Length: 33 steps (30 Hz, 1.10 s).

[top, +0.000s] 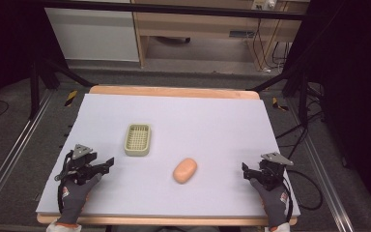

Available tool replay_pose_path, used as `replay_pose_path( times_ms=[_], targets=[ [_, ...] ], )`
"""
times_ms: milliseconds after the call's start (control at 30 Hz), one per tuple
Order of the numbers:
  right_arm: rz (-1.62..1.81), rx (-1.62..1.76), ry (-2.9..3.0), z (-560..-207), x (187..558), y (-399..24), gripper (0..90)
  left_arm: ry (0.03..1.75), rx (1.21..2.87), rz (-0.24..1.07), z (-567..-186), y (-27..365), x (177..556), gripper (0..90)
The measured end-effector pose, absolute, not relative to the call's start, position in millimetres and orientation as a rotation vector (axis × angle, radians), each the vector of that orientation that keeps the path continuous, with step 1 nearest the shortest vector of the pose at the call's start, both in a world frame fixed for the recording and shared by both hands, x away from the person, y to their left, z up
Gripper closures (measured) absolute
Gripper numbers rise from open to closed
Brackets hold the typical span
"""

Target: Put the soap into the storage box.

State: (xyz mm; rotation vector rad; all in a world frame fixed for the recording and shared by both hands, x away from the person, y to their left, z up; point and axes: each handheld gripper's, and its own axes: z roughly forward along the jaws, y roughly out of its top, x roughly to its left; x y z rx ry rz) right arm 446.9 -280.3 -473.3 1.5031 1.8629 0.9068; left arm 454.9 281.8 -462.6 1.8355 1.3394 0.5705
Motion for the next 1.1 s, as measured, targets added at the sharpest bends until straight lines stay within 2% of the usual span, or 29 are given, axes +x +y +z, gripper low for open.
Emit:
replay_pose_path(
  times_ms=[400, 1100],
  targets=[
    [0.905, 1.495, 1.891, -475.3, 443.3, -281.5, 9.2, 1.291, 1.816, 0.555, -454.2, 270.4, 446.3, 30.1],
    [0.914, 1.481, 1.884, -471.6, 442.0, -284.7, 6.6, 1.206, 1.837, 0.524, -439.8, 238.9, 440.8, 31.2]
  ],
)
